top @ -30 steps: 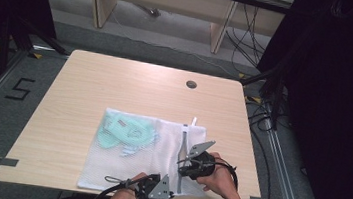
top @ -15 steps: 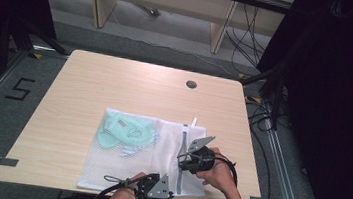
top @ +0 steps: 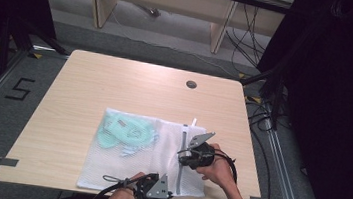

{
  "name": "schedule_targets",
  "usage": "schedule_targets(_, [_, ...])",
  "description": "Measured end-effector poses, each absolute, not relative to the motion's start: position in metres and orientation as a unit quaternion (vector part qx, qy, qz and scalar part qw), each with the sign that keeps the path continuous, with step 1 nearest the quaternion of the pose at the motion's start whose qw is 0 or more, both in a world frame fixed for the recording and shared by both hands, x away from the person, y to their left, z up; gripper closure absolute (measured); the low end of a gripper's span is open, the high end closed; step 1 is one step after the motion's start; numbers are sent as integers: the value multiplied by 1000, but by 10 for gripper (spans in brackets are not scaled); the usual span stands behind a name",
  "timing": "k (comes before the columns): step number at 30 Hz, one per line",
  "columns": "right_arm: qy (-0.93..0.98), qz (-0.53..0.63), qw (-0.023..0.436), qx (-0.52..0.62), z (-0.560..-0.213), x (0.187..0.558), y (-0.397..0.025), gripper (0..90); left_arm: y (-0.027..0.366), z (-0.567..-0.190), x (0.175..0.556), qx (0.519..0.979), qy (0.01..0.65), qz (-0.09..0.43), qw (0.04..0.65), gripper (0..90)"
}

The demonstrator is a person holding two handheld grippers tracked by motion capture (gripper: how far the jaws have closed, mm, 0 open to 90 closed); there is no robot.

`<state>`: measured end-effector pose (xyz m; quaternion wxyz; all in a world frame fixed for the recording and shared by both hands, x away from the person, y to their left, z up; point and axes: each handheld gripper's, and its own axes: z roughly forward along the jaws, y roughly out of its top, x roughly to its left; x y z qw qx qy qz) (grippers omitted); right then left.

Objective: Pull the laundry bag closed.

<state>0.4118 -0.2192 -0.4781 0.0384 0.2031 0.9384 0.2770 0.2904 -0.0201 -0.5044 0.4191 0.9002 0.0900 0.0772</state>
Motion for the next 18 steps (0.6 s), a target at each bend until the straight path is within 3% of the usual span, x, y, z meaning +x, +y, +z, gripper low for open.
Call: schedule_targets(18, [937,282,45,203,-478,426,-217,864,-18,-506,292,896,101,81,425,890])
